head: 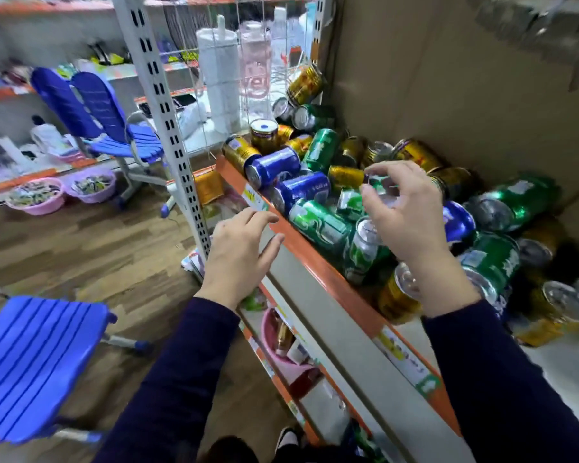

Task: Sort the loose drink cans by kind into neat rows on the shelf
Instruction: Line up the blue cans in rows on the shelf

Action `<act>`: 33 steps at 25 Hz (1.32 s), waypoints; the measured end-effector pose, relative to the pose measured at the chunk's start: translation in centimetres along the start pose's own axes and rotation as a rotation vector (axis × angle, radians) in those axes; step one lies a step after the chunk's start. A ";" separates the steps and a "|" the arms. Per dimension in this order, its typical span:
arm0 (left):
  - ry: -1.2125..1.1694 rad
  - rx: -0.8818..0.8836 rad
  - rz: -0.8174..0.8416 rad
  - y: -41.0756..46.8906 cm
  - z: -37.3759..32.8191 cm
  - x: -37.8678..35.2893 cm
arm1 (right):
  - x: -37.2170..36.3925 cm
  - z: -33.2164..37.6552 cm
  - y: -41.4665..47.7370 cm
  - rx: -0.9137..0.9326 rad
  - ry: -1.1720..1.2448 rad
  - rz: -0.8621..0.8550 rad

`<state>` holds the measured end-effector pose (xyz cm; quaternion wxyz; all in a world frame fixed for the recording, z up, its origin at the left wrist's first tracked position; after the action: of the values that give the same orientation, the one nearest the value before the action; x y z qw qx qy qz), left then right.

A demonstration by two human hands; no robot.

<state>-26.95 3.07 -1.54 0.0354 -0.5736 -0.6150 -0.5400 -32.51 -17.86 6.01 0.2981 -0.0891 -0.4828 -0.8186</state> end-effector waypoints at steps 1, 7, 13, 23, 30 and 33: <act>-0.011 0.000 -0.003 1.0 0.7 -0.4 | -1.3 -0.2 1.0 -0.004 -0.023 0.024; -0.092 -0.059 -0.001 8.1 5.9 -3.5 | -9.9 -1.6 7.5 -0.018 -0.215 0.173; -0.139 -0.177 0.077 15.6 11.7 -7.4 | -19.5 -7.3 10.9 -0.336 -0.591 0.418; -0.360 -0.324 0.202 19.7 15.2 -10.6 | -24.9 -12.3 8.1 -0.657 -0.684 0.201; -0.459 -0.370 0.128 23.4 11.9 -11.5 | -20.0 -9.4 8.0 -0.678 -0.303 -0.222; -0.426 -0.379 0.199 26.4 9.3 -14.2 | -17.8 -8.8 7.5 -0.711 -0.248 -0.329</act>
<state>2.84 -6.18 1.63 -0.1494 -0.7277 -0.4376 -0.5067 -12.63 -20.83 -0.74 0.0532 -0.2062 -0.2102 -0.9542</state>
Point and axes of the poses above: each hand's wrist, its own y-axis towards the middle knuckle, its own x-axis out of the back of the hand, z = x × y, the point moved 8 cm from there along y, towards the middle knuckle, and after that the axes turned 14 degrees about -z, right-handed, at the moved point
